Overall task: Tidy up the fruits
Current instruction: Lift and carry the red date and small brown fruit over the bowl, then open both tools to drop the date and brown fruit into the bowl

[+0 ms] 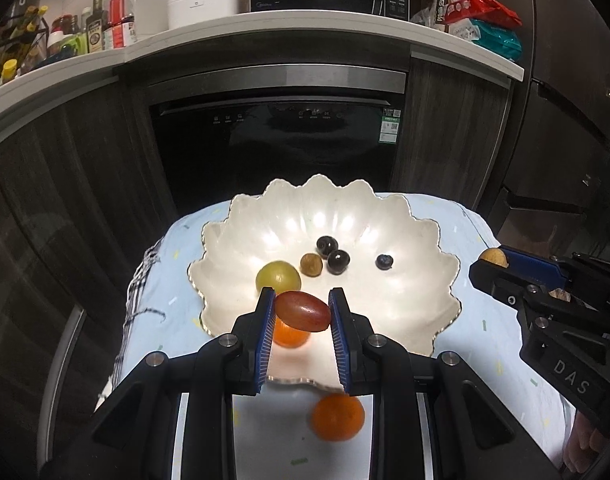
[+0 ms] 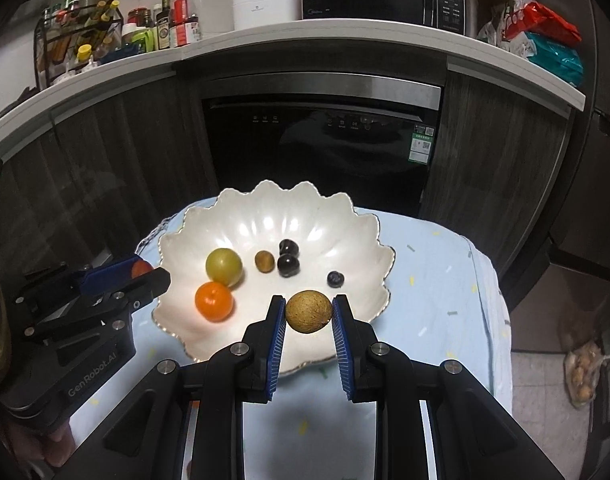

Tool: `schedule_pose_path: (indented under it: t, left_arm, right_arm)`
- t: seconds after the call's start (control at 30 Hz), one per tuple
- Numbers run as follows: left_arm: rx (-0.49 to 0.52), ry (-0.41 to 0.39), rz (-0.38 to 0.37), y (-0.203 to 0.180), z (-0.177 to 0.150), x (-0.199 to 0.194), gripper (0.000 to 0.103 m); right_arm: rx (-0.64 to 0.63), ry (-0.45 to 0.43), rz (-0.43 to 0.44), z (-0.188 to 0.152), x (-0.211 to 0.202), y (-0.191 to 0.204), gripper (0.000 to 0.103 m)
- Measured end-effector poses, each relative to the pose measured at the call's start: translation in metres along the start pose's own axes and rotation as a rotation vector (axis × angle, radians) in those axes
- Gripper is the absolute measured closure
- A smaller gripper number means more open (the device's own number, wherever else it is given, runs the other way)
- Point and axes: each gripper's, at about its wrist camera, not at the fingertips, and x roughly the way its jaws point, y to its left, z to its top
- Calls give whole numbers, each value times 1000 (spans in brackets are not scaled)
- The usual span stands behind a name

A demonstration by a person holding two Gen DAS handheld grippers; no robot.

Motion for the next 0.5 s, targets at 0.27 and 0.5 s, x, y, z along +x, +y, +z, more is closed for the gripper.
schedule_pose_path:
  t: [0.27,0.5]
  left_arm:
    - [11,10,-22,-1,17,18,76]
    - [4,34,-32,2,25,35,76]
  right_arm:
    - [11,19,0,14,17,-8,78]
    - [6,29,-6,22,27,-9,78]
